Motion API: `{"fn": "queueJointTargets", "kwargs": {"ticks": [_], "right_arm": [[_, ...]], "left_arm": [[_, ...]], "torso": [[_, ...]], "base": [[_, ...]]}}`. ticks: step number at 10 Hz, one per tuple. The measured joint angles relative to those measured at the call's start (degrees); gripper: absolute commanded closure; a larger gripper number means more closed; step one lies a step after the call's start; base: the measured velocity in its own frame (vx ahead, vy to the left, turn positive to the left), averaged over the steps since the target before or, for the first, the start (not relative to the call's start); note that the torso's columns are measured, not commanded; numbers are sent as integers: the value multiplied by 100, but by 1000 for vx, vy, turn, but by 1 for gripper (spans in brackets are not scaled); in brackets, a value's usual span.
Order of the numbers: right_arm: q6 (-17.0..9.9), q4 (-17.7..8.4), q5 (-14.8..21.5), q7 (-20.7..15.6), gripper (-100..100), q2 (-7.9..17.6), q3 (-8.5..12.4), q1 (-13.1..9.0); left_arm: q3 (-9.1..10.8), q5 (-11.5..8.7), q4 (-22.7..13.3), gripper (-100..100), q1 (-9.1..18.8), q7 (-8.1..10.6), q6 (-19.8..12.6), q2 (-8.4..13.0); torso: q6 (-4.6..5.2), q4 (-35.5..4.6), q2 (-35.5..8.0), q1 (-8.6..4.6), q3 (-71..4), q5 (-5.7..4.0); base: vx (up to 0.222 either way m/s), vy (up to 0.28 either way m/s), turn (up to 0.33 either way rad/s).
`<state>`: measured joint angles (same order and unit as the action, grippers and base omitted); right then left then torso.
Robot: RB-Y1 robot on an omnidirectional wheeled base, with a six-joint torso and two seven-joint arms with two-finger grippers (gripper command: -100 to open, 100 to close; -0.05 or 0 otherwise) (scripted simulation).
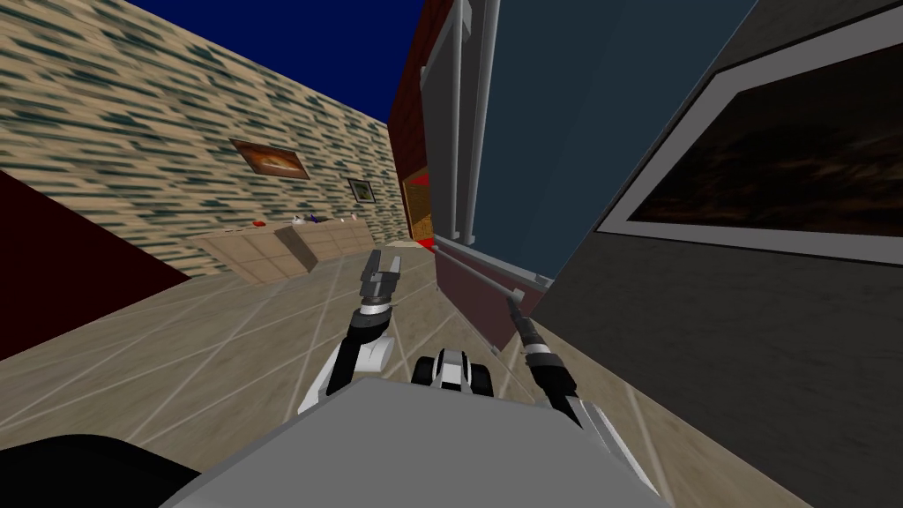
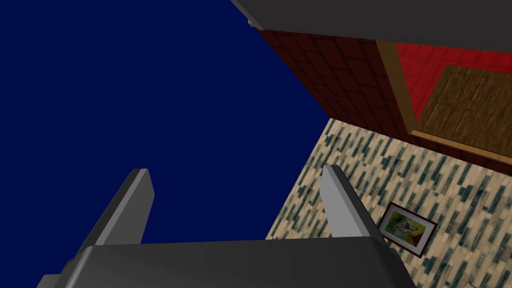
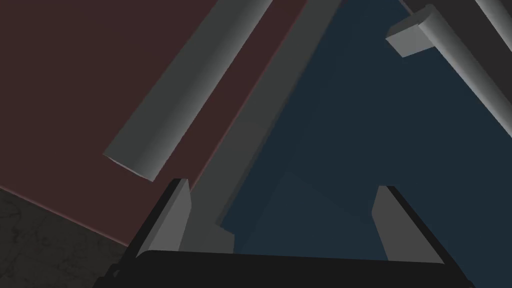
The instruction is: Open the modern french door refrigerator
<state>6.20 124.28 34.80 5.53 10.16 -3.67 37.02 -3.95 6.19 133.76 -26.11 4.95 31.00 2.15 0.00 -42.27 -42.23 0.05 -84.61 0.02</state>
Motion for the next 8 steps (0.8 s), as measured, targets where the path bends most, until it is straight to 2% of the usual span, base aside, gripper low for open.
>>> {"fn": "queueJointTargets", "kwargs": {"ticks": [1,3,4,5,8], "right_arm": [[-117,-100,174,29,-100,64,10,39],[-433,-103,511,85,-100,155,-13,48],[-523,-267,670,104,-100,171,28,73],[-647,-315,842,111,-100,178,11,100],[-1048,-353,1306,170,-100,311,-30,228]], "left_arm": [[0,0,0,0,0,0,0,0],[0,0,0,0,0,0,0,0],[0,0,0,0,0,0,0,0],[0,0,0,0,0,0,0,0],[0,0,0,0,0,0,0,0]], "torso": [[0,2,7,2,-3,0],[1,-5,-19,-12,12,-4],[1,-4,-12,-6,9,-3],[0,-2,-6,-3,4,-1],[1,0,1,-5,-1,-1]], "base": [[71,33,8],[37,19,10],[55,30,5],[27,14,-2],[51,20,6]]}}
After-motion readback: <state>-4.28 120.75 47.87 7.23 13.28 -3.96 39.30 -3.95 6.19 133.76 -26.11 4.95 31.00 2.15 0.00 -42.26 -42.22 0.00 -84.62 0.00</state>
